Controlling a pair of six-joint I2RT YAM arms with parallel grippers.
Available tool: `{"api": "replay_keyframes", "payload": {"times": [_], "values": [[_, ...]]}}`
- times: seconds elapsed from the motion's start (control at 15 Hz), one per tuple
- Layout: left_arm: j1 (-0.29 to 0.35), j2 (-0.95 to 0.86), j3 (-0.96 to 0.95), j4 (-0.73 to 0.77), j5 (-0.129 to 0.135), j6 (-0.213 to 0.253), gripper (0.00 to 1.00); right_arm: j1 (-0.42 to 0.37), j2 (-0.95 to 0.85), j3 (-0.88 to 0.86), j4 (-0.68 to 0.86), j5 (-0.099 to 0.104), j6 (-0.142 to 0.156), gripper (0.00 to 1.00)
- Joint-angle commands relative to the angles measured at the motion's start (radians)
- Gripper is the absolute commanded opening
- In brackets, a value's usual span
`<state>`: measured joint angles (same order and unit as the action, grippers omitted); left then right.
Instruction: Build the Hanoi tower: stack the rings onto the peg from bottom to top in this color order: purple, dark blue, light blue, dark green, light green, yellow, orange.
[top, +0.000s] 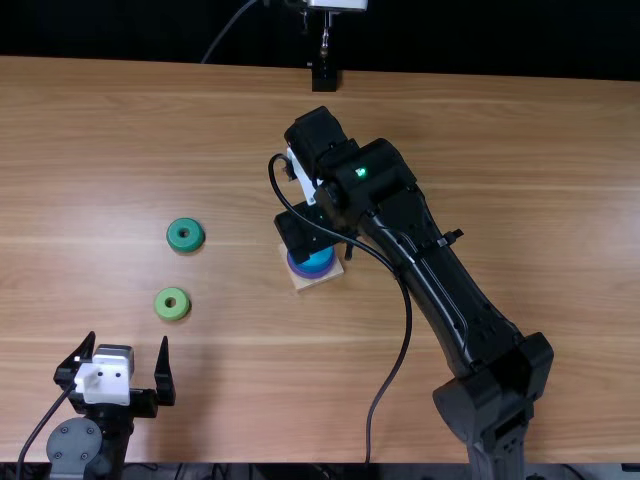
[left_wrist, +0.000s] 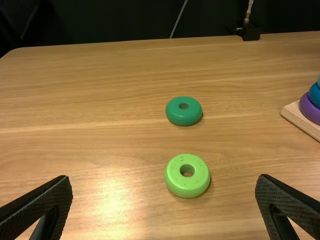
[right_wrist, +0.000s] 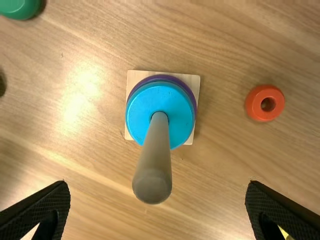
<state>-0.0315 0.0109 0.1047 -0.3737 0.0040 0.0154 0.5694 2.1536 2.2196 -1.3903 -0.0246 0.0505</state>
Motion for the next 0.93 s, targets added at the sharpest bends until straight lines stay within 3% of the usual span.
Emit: {"api": "replay_keyframes", "payload": {"times": [0.0,0.2,0.4,0.87], "values": [[0.007,-0.011,-0.105,-0.079,0.002,0.01,1.0,0.004,-0.028,0.025,0.007,0.008,0.001,1.0],[0.007,-0.011,-0.105,-0.079,0.002,0.01,1.0,0.001,-0.097,0.006,0.139,0.006,0.003,1.0],[0.007,-0.011,-0.105,-0.079,0.002,0.01,1.0,-0.071,-0.204,-0.06,0.252,0.01,0.003,1.0],[0.007,-0.011,-0.105,-0.079,0.002,0.01,1.0,-0.341,-0.59,-0.574,0.603,0.008,0.001,1.0]]}}
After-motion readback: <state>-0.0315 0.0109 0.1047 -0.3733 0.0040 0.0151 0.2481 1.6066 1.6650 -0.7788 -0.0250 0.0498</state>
